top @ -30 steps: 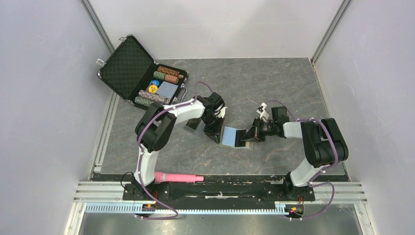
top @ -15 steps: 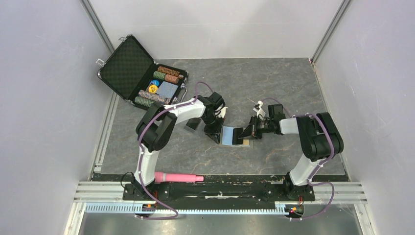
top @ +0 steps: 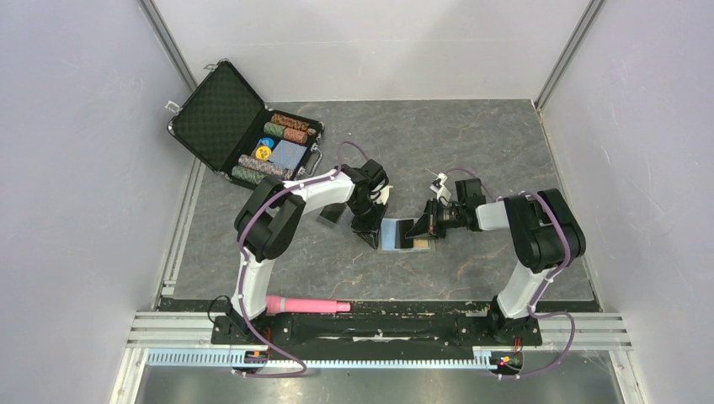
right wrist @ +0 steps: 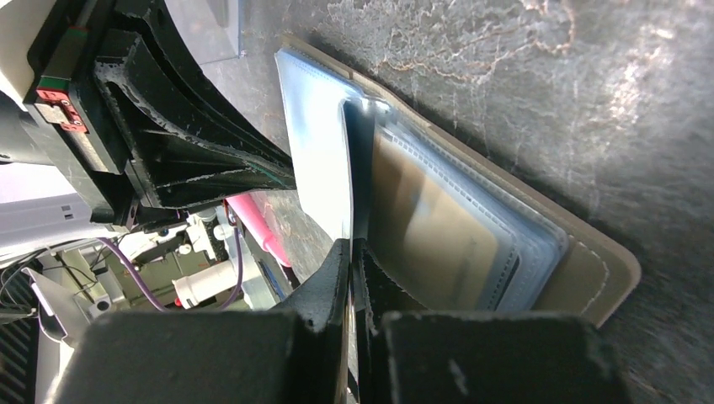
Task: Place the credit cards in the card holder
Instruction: Insert the credit card into the card holder.
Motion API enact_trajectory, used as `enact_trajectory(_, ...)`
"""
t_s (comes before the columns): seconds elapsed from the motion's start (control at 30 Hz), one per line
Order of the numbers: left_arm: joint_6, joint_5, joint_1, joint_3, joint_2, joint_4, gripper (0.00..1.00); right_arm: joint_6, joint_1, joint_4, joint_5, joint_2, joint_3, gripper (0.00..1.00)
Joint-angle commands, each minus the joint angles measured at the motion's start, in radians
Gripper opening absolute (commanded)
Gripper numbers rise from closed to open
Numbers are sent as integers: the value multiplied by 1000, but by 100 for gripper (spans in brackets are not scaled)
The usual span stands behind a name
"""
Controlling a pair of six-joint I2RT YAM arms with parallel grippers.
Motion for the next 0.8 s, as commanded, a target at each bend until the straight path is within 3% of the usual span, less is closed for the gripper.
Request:
enact_trajectory(0.0,61,-56,-16,3,51,3,3,4,15,29,17,21,18,0)
enact_trajectory(0.5,61,-59,-19,18,54,-5,2,25,86,25,15,46,46,0)
enact_trajectory(0.57,59,-57,-19,20,55,-5,2,24,108,13,18,51,59,9)
enact_trajectory(0.77,58,-58,-19,22,57,-5,2,-10,151,-67,70,51,108,16)
